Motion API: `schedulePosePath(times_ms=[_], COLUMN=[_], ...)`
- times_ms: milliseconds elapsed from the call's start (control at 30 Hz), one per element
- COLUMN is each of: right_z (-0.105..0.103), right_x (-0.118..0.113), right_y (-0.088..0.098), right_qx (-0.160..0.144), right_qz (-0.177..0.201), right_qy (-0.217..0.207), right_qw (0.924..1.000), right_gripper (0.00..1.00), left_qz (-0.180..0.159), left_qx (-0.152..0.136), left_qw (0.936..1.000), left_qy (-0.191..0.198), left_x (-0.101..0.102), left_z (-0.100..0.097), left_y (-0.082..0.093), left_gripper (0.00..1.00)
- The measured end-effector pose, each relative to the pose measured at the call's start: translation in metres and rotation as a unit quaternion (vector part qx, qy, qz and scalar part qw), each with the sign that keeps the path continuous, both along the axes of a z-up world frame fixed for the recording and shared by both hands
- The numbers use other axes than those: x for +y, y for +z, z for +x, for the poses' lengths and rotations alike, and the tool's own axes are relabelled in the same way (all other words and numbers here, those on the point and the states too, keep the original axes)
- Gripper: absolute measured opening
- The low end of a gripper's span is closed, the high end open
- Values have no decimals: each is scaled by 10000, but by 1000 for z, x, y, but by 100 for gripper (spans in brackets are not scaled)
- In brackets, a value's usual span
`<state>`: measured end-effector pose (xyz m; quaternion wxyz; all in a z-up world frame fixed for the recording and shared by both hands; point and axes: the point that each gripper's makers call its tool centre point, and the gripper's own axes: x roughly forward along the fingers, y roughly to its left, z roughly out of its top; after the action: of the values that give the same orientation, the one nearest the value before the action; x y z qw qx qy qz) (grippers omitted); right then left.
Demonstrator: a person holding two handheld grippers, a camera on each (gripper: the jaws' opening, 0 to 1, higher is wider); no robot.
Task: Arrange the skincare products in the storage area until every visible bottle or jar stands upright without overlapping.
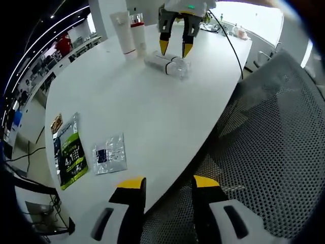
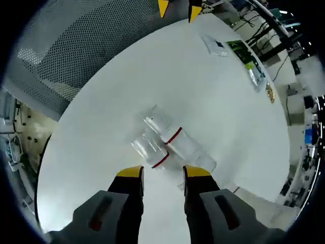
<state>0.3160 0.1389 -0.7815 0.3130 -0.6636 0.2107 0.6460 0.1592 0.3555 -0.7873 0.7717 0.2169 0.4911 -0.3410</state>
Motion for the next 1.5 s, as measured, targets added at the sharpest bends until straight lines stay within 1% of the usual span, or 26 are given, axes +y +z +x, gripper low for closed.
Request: schedulePosePath(times_ms=[100, 200, 233, 267, 300, 333, 433, 500, 633, 700, 800, 833, 900, 967, 1000, 1100, 1133, 1167, 1200, 1233, 1267, 1300, 1333, 1433, 1467, 1500], right_z=[-5, -5, -6, -8, -8, -8, -11, -15, -13, -12, -11, -14, -20, -22, -24, -22, -21, -22, -23, -23, -25, -25, -28, -41, -45, -51], right_x=[0, -3, -4, -6, -7, -10, -12, -16, -17, -18, -19, -20, -22, -24, -25, -26, -27, -29, -31, -30, -32, -32, -33, -33, -32, -27], right_y=[-7, -12, -13, -15, -15, -16, -16, -18, -19, -19, -19, -18, -18, -18, -18, -15, -15, -14, -13, -12, -12, -12, -11, -10, -7, 1], right_qx=[48, 77, 117, 175, 171, 175, 167, 242, 368, 443, 431, 515, 720, 690, 704, 466, 421, 412, 348, 219, 79, 40, -169, -190, -190, -143], right_qz=[-103, -163, -186, -217, -216, -211, -96, -118, -123, -132, 16, 162, 367, 509, 619, 1021, 1139, 1296, 1418, 1527, 1656, 1682, 1805, 1946, 2075, 2327], right_qy=[157, 56, 39, 44, 32, -127, -206, -356, -965, -1367, -1431, -1753, -2074, -2315, -2493, -2786, -2957, -3287, -3343, -3303, -3482, -3545, -3580, -3788, -3872, -3987], right_qw=[9998, 9998, 9998, 9996, 9996, 9995, 9996, 9990, 9946, 9895, 9888, 9830, 9749, 9691, 9639, 9538, 9475, 9346, 9311, 9312, 9227, 9198, 9160, 9046, 8981, 8869], right_gripper=[23, 21, 21, 21, 21, 21, 21, 21, 21, 20, 20, 20, 20, 20, 20, 20, 20, 19, 19, 19, 19, 19, 19, 19, 18, 18], left_qz=[-13, 9, 19, -76, -146, -159, -51, -81, -86, -73, -46, -47, 87, 249, 192, -2, -99, -179, -199, -263, -426, -474, -626, -983, -1131, -1466], left_qx=[-13, -40, -106, -401, -449, -409, -255, -247, -229, -215, -162, -139, 38, 61, 24, -40, 50, 60, 57, 48, 101, 125, 143, 132, 120, 99], left_qw=[10000, 10000, 9999, 9991, 9989, 9990, 9996, 9996, 9997, 9997, 9998, 9997, 9997, 9995, 9996, 9999, 9999, 9998, 9998, 9996, 9990, 9988, 9979, 9948, 9930, 9879], left_qy=[14, 8, -8, -85, -67, -39, -65, -70, -56, -89, -135, -173, -215, -194, -208, -101, -82, -26, -23, -9, 22, 38, 52, 224, 305, 488], left_x=[0, 0, 0, -3, -5, -5, -3, -4, -3, -4, -5, -6, -5, -2, -4, -10, -13, -15, -15, -17, -21, -23, -27, -37, -41, -50], left_z=[0, 1, 2, 10, 11, 9, 6, 5, 5, 4, 2, 0, -5, -6, -5, -2, -4, -2, -1, 0, -1, -1, -1, 6, 8, 13], left_y=[1, 2, 4, 11, 13, 13, 7, 8, 7, 7, 5, 4, 0, -2, 0, 5, 6, 8, 9, 11, 13, 15, 19, 29, 33, 41], left_gripper=[37, 37, 35, 34, 34, 34, 35, 35, 35, 36, 36, 37, 37, 38, 38, 38, 37, 37, 37, 37, 37, 38, 38, 38, 38, 38])
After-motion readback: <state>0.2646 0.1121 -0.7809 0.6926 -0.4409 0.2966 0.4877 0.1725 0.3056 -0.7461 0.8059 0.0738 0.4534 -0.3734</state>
